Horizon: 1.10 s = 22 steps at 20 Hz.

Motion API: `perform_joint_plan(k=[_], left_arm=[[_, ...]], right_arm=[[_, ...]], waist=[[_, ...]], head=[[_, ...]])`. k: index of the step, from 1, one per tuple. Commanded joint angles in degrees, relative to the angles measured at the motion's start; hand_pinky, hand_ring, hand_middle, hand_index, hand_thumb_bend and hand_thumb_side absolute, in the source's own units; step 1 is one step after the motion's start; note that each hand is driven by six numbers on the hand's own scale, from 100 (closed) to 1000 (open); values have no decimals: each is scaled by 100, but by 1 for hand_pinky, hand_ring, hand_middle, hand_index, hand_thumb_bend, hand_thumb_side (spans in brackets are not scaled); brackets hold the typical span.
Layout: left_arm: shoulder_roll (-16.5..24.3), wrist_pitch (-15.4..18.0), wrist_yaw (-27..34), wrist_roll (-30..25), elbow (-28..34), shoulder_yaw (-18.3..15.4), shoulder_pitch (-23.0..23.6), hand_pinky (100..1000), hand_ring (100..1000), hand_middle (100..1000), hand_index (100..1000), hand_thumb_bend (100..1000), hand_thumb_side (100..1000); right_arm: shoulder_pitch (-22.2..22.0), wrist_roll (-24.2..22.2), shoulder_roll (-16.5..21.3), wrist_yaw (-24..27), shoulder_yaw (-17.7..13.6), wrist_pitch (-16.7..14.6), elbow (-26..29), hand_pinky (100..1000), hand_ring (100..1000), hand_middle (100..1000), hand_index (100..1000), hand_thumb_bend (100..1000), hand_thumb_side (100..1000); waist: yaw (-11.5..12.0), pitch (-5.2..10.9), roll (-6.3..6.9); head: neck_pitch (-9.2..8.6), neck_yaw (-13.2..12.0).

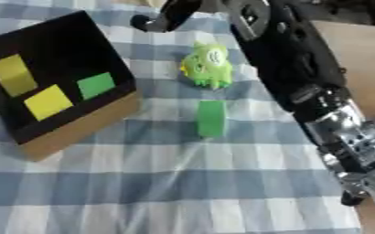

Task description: Pick up objects on the table and place them in the box.

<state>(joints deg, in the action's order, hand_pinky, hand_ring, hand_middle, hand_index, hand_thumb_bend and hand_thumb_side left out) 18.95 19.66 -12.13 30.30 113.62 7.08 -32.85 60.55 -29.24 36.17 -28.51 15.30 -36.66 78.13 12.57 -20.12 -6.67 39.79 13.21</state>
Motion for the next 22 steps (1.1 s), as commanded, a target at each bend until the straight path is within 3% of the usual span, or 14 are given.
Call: perform_joint_plan(k=[1, 6, 13, 16, 22], left_arm=[[167, -58, -71, 69, 98, -90, 11, 756, 879, 757, 811, 600, 597], [206, -125, -132, 159, 98, -147, 88, 756, 881, 758, 811, 598, 599], [218, -207, -174, 216, 98, -184, 142, 755, 885, 760, 811, 595, 601], [215, -222, -188, 233, 98, -197, 153, 755, 886, 761, 810, 596, 601], [216, -255, -192, 236, 98, -197, 166, 755, 887, 762, 810, 595, 602]], right_arm=[[-303, -78, 756, 389, 3, 119, 728, 921, 936, 824, 945, 266, 114], [-1094, -159, 1298, 625, 82, 213, 1537, 923, 937, 819, 944, 223, 161], [-1730, -414, 1713, 1048, -30, 304, 1978, 926, 934, 800, 945, 153, 256], [-1984, -353, 1767, 980, -118, 444, 2219, 926, 935, 801, 950, 156, 303], [-2450, -207, 1885, 464, 20, 1045, 2390, 938, 947, 797, 964, 111, 505]], waist=[[-49, 184, -9], [-117, 171, 46], [-170, 168, 63], [-189, 176, 65], [-203, 176, 71]], head=[[70, -104], [110, -144], [176, -168], [207, -189], [247, -269]])
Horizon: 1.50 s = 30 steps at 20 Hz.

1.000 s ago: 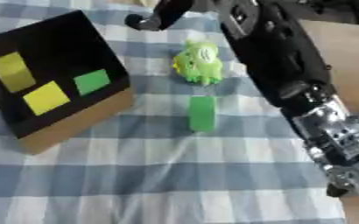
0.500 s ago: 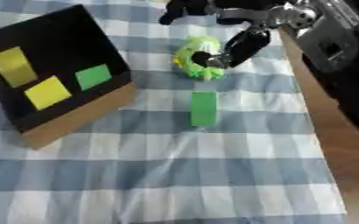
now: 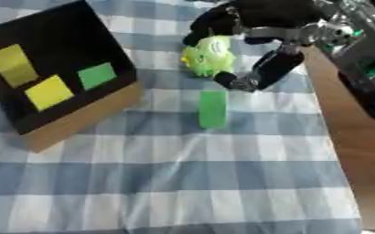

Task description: Pick up objects on the table and place them in the box.

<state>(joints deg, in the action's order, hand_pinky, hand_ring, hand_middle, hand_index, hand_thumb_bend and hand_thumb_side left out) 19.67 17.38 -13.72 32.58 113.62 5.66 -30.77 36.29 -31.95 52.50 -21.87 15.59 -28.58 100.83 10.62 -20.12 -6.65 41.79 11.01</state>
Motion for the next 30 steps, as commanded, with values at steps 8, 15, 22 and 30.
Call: perform_joint_plan(k=[8, 15, 22, 30], left_arm=[[133, -70, -31, 1, 98, -54, -39, 754, 890, 764, 810, 592, 604], [130, -105, -25, -9, 98, -48, -5, 754, 893, 766, 810, 590, 606], [137, -141, -5, -28, 98, -35, 32, 754, 895, 767, 809, 587, 608], [134, -156, 6, -43, 98, -32, 43, 755, 896, 768, 809, 589, 606]], right_arm=[[-319, 238, 243, -413, 66, 781, 3, 947, 952, 806, 963, 100, 548], [-357, 122, 158, -580, 168, 892, -110, 953, 960, 823, 967, 100, 586], [-349, 212, 57, -787, 217, 1068, -218, 953, 960, 816, 969, 100, 575], [-176, 146, -153, -1181, 450, 1221, -550, 962, 974, 815, 982, 166, 651]], waist=[[-12, 157, 79], [-37, 156, 90], [-62, 155, 107], [-70, 172, 100]], head=[[6, -77], [-93, 205], [-116, 320], [-105, 350]])
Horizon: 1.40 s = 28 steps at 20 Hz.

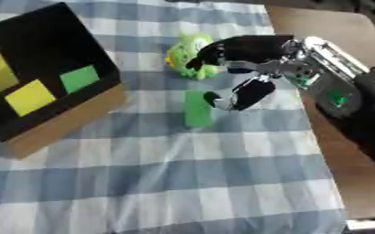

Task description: Pick up objects on the table and place them in the box.

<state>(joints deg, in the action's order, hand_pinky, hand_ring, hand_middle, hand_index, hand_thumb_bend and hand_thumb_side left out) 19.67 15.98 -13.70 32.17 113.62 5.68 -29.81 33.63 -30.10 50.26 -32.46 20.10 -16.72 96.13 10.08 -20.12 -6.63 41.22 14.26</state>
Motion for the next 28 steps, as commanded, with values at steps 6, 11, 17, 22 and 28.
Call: perform_joint_plan(k=[6, 11, 17, 22, 28], left_arm=[[131, -30, 8, -11, 98, -27, -48, 755, 897, 768, 809, 588, 608], [131, -48, 9, -17, 98, -25, -37, 755, 898, 769, 809, 587, 608], [146, -73, 10, -24, 98, -21, -4, 755, 900, 770, 809, 583, 611], [167, -96, 3, -36, 98, -16, 31, 755, 900, 771, 809, 582, 612], [169, -101, 2, -44, 98, -12, 44, 756, 900, 770, 809, 582, 610]], right_arm=[[137, -115, -80, -349, 121, 96, -337, 967, 978, 810, 993, 184, 695], [131, -43, -145, -469, 114, 122, -497, 966, 976, 785, 997, 150, 730], [117, -76, -122, -117, -31, 105, -186, 969, 965, 762, 996, 100, 670], [211, -5, -45, 266, -200, 421, 357, 970, 964, 769, 996, 100, 592], [194, 21, -27, -55, -95, 719, 581, 969, 977, 798, 998, 242, 567]], waist=[[-14, 172, 106], [-21, 165, 116], [-58, 169, 129], [-102, 203, 123], [-124, 249, 104]], head=[[-44, 20], [-47, 15], [-44, 13], [-30, 3], [-14, 15]])
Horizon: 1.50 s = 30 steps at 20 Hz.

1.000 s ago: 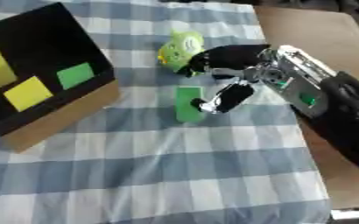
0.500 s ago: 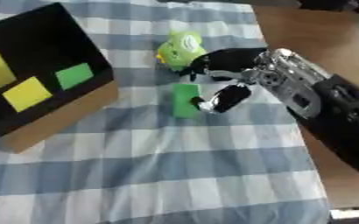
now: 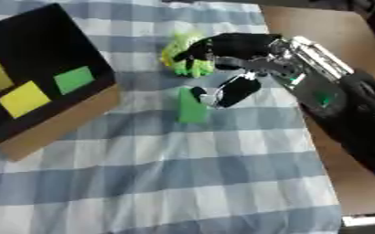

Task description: Pick up objects on the table and place them in the box.

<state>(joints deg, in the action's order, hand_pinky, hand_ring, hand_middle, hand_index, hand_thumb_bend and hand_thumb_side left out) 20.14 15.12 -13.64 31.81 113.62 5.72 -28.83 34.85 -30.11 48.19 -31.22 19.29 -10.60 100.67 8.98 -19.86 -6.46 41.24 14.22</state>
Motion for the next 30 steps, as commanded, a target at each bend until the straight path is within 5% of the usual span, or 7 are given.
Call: perform_joint_plan(k=[1, 6, 30], left_arm=[[120, -15, -3, -9, 98, -15, -53, 756, 900, 770, 809, 582, 610], [122, -22, 5, -18, 98, -9, -34, 755, 901, 771, 809, 582, 611], [103, -66, 52, -65, 98, 23, -16, 755, 906, 777, 809, 574, 615]], right_arm=[[62, 34, 149, -291, 15, 144, 100, 971, 980, 801, 998, 275, 544], [47, 73, -8, -607, 163, 232, -49, 971, 980, 806, 1000, 333, 498], [-68, -218, -448, -863, 415, 375, -570, 967, 979, 797, 995, 232, 639]], waist=[[-16, 228, 87], [-35, 242, 88], [-25, 222, 127]], head=[[-16, 23], [-3, 17], [12, 43]])
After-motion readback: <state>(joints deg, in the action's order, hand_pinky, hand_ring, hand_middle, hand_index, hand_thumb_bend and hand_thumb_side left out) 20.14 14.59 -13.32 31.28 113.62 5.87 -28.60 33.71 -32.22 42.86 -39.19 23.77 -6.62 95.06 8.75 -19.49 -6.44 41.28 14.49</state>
